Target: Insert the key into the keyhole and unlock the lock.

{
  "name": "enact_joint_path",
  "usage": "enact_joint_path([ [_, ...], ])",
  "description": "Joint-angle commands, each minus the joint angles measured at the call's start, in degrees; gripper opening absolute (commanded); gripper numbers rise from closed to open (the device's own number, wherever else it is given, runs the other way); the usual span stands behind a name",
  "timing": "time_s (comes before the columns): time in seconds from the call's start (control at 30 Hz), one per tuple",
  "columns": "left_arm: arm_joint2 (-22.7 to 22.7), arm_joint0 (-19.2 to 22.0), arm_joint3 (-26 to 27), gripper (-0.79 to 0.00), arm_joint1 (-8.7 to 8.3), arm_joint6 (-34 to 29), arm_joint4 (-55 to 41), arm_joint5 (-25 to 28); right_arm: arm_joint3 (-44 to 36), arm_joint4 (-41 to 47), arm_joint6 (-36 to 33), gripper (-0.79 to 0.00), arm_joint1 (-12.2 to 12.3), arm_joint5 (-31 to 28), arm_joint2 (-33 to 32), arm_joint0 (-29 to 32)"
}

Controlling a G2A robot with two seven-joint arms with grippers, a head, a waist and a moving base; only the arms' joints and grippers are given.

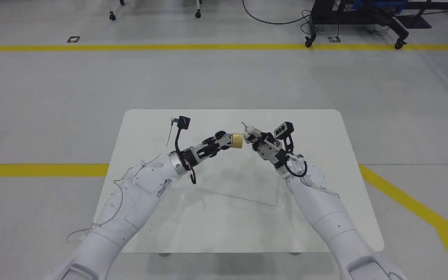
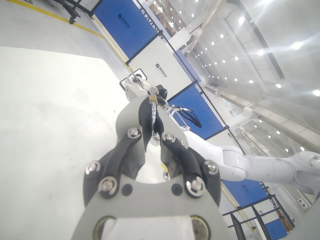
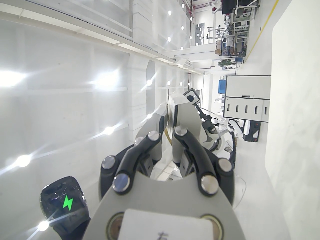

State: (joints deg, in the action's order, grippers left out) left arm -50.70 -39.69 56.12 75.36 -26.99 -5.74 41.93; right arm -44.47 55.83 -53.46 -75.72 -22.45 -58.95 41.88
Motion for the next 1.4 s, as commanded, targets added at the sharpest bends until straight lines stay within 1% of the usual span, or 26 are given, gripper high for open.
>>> enact_joint_path([
  [0.0, 0.1, 0.1, -0.3, -0.785, 0.2, 0.5, 0.5, -0.2, 0.3, 0.2, -0.7, -0.785, -0.2, 0.1, -0.1, -0.1],
  [0.2, 0.2, 0.3, -0.5, -0.785, 0.63, 1.6, 3.1, -0.3, 0.5, 0.2, -2.1, -0.785, -0.6, -0.1, -0.7, 0.0],
  [0.57, -0.5, -0.2, -0.6, -0.785, 0.98, 2.7, 5.7, 0.6, 0.2, 0.6, -3.6, -0.785, -1.1, 1.5, -2.0, -0.2],
  [1.03, -2.0, -0.9, -0.6, -0.785, 1.23, 4.4, 7.9, -0.3, -3.3, -2.9, -4.7, -0.785, -1.4, 2.4, -2.8, 0.8],
  [1.1, -2.1, -1.0, -0.8, -0.785, 1.4, 3.7, 5.9, -0.7, -4.4, -4.4, -5.4, -0.785, -1.3, 2.6, -2.6, 1.2],
  [1.2, -2.7, -0.8, -1.9, -0.785, 1.68, -0.1, -1.7, -1.8, -5.9, -6.1, -5.7, -0.785, -1.2, 2.0, -2.8, 2.0],
  [1.27, -3.4, -0.4, -3.3, -0.785, 1.83, -4.6, -8.7, -3.5, -7.3, -5.8, -6.3, -0.785, -0.9, 0.3, -4.1, 3.1],
  [1.37, -4.4, 1.0, -6.2, -0.785, 2.09, -13.5, -19.5, -8.9, -9.6, -5.9, -7.3, -0.785, 0.0, -1.9, -7.0, 5.1],
])
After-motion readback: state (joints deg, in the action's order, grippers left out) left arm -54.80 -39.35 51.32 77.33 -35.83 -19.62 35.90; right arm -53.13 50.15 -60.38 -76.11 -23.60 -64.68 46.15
